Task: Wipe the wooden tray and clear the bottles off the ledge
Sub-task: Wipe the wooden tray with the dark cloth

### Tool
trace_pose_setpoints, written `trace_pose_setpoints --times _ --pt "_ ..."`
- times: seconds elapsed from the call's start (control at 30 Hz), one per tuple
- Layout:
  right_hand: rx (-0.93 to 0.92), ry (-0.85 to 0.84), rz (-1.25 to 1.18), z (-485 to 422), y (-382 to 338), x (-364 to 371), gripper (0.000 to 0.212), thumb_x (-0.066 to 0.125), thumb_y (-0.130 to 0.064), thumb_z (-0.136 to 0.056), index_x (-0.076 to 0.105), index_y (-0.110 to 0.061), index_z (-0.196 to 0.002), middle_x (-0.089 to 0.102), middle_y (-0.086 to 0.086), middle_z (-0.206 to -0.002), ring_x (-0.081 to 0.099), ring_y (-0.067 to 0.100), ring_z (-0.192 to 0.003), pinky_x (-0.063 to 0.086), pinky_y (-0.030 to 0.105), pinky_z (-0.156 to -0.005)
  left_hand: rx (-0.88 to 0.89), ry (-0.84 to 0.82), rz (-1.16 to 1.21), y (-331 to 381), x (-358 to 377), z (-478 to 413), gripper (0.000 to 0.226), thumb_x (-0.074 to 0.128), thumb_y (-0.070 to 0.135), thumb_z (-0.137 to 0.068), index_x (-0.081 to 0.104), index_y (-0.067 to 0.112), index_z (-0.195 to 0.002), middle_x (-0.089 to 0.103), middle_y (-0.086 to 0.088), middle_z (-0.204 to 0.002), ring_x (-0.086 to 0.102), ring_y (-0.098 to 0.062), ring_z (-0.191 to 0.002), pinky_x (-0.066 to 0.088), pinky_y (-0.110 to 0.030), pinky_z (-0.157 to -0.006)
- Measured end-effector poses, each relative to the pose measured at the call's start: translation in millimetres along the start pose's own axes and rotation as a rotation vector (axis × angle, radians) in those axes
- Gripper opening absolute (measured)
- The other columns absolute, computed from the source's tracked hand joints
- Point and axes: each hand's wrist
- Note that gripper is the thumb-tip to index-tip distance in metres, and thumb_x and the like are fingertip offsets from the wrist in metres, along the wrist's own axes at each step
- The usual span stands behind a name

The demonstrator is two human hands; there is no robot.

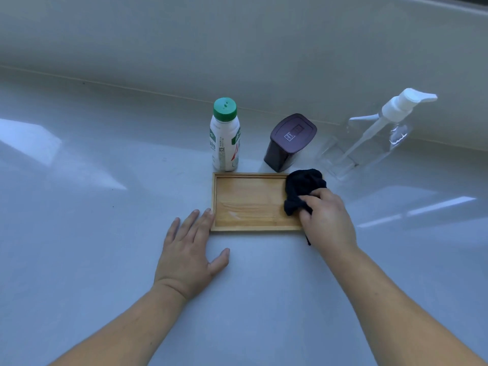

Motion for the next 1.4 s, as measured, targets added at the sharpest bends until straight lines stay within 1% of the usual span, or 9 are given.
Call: trace_pose_setpoints --times 0.23,0.5,0.7,0.8,0.97,1.07,1.17,1.3,1.4 --pt "0.088 0.073 -0.09 14 -15 11 0.033 0.063 -0.015 -0.092 0.075 -0.011 -0.123 0.062 0.007 -0.12 0.054 0.031 -0.111 0.05 0.04 -0.088 0.016 -0.011 -0.006 -1 1 1 0.082 0.05 0.064 -0.088 0.047 0.018 -0.155 0.049 0.004 -0.159 0.036 -0.02 -0.152 0.02 -0.053 -0.125" --pt "-0.235 -0.118 -0.18 24 -119 47 0.032 0.061 -0.023 -0.091 0.075 -0.015 -0.118 0.059 0.005 -0.122 0.053 0.029 -0.11 0.051 0.042 -0.087 -0.001 -0.048 -0.017 2 -2 -1 0.078 0.049 0.067 -0.089 0.048 0.02 -0.151 0.05 0.005 -0.158 0.033 -0.02 -0.154 0.016 -0.05 -0.126" --pt "-0.367 -0.261 -0.064 22 -86 29 0.034 0.06 -0.025 -0.089 0.073 -0.02 -0.12 0.06 0.0 -0.125 0.054 0.028 -0.111 0.051 0.044 -0.091 -0.017 -0.03 -0.012 2 -1 0 0.084 0.052 0.064 -0.085 0.045 0.02 -0.156 0.048 0.006 -0.16 0.033 -0.019 -0.153 0.017 -0.049 -0.127" --pt "-0.266 -0.262 0.005 19 -49 7 0.034 0.06 -0.029 -0.087 0.073 -0.024 -0.118 0.06 -0.002 -0.124 0.055 0.027 -0.113 0.051 0.042 -0.093 -0.023 -0.016 -0.004 3 -1 0 0.083 0.052 0.063 -0.084 0.047 0.019 -0.154 0.05 0.005 -0.159 0.035 -0.019 -0.152 0.019 -0.051 -0.126" --pt "0.037 -0.156 0.196 11 7 -23 0.026 0.062 -0.026 -0.084 0.07 -0.016 -0.107 0.061 0.004 -0.107 0.054 0.031 -0.1 0.053 0.041 -0.077 -0.034 -0.036 0.002 4 -2 -1 0.082 0.051 0.062 -0.085 0.049 0.018 -0.154 0.05 0.005 -0.159 0.034 -0.018 -0.153 0.019 -0.051 -0.126" --pt "0.131 -0.14 0.145 8 -1 -20 0.017 0.062 -0.026 -0.086 0.068 -0.015 -0.098 0.057 0.004 -0.103 0.052 0.03 -0.095 0.052 0.04 -0.071 -0.027 -0.038 0.003 4 -3 -1 0.082 0.051 0.062 -0.085 0.048 0.018 -0.154 0.049 0.004 -0.159 0.034 -0.019 -0.153 0.017 -0.05 -0.127" --pt "0.066 -0.108 0.032 11 -37 -2 0.018 0.061 -0.026 -0.088 0.071 -0.016 -0.098 0.054 0.003 -0.104 0.056 0.028 -0.089 0.049 0.036 -0.064 -0.022 -0.048 0.003 4 -4 -1 0.082 0.051 0.062 -0.085 0.047 0.02 -0.155 0.049 0.005 -0.16 0.032 -0.018 -0.154 0.015 -0.049 -0.127" --pt "-0.073 -0.096 -0.189 18 -99 32 0.024 0.062 -0.025 -0.09 0.077 -0.015 -0.106 0.058 0.004 -0.114 0.06 0.028 -0.096 0.055 0.038 -0.077 -0.034 -0.075 -0.006 4 -6 -1 0.083 0.052 0.064 -0.086 0.042 0.022 -0.157 0.045 0.007 -0.162 0.028 -0.016 -0.155 0.013 -0.048 -0.128" --pt "-0.182 -0.123 -0.207 25 -133 51 0.021 0.06 -0.023 -0.091 0.074 -0.011 -0.102 0.057 0.005 -0.112 0.058 0.028 -0.099 0.052 0.038 -0.075 -0.027 -0.058 0.006 5 -7 -1 0.076 0.051 0.064 -0.087 0.049 0.022 -0.15 0.051 0.006 -0.157 0.03 -0.017 -0.154 0.016 -0.05 -0.127"
Point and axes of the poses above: each hand's wrist, its own z-axis away from the middle knuckle, its own x-axis out of the palm, y = z × x
